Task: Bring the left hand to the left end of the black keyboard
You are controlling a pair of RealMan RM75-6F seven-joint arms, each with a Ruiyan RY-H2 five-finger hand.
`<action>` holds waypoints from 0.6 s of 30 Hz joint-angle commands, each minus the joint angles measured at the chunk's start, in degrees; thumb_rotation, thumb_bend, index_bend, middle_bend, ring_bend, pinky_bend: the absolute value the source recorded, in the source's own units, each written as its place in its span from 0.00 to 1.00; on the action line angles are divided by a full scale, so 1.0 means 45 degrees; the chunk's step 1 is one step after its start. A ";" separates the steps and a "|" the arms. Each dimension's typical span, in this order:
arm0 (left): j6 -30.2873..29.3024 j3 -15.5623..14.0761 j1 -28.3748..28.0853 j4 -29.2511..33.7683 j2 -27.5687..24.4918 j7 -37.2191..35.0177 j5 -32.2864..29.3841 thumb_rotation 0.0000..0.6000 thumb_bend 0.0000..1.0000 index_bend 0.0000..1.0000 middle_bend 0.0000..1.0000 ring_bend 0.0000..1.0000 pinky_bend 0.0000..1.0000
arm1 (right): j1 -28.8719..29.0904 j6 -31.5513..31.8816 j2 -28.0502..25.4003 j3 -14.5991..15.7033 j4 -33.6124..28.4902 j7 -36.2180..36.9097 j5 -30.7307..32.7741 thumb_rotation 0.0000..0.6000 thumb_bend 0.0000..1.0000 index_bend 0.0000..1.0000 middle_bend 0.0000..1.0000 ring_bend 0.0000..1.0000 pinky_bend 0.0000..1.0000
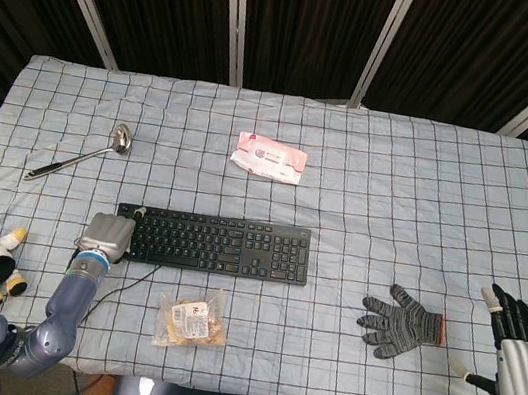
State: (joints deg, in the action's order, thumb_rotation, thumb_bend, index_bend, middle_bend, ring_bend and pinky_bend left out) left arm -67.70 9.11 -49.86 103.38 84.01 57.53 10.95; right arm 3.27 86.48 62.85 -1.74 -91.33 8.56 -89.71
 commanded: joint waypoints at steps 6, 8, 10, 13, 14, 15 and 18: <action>0.0121 -0.0030 -0.0208 -0.0274 0.0090 -0.0029 -0.0230 1.00 1.00 0.00 0.89 0.79 0.60 | -0.0001 0.0004 -0.0014 -0.0007 -0.0014 0.0043 -0.0003 1.00 0.05 0.00 0.00 0.00 0.00; 0.0187 -0.0084 -0.0238 -0.0335 0.0148 -0.0041 -0.0305 1.00 1.00 0.00 0.89 0.79 0.60 | -0.0004 0.0026 -0.0014 -0.0003 -0.0013 0.0038 -0.0035 1.00 0.05 0.00 0.00 0.00 0.00; 0.0216 -0.0122 -0.0263 -0.0389 0.0191 -0.0046 -0.0352 1.00 1.00 0.00 0.89 0.79 0.60 | -0.0009 0.0041 -0.0011 0.0001 -0.0007 0.0037 -0.0051 1.00 0.05 0.00 0.00 0.00 0.00; 0.0231 -0.0211 -0.0321 -0.0487 0.0256 -0.0016 -0.0396 1.00 1.00 0.00 0.89 0.79 0.60 | -0.0017 0.0054 -0.0006 -0.0001 -0.0005 0.0049 -0.0051 1.00 0.05 0.00 0.00 0.00 0.00; 0.0234 -0.0239 -0.0354 -0.0514 0.0280 -0.0005 -0.0410 1.00 1.00 0.00 0.89 0.79 0.60 | -0.0018 0.0062 -0.0002 -0.0004 -0.0003 0.0048 -0.0052 1.00 0.05 0.00 0.00 0.00 0.00; 0.0235 -0.0240 -0.0376 -0.0521 0.0298 -0.0031 -0.0426 1.00 1.00 0.00 0.89 0.79 0.60 | -0.0019 0.0067 0.0003 -0.0004 -0.0006 0.0048 -0.0058 1.00 0.05 0.00 0.00 0.00 0.00; 0.0265 -0.0226 -0.0423 -0.0527 0.0323 -0.0083 -0.0509 1.00 1.00 0.00 0.89 0.79 0.60 | -0.0019 0.0064 0.0006 0.0000 -0.0012 0.0045 -0.0067 1.00 0.05 0.00 0.00 0.00 0.00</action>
State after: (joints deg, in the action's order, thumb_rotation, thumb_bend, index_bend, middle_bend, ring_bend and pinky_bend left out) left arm -66.55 8.07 -51.71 101.02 85.44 57.21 8.73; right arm 3.18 86.77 62.88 -1.74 -91.39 8.76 -90.01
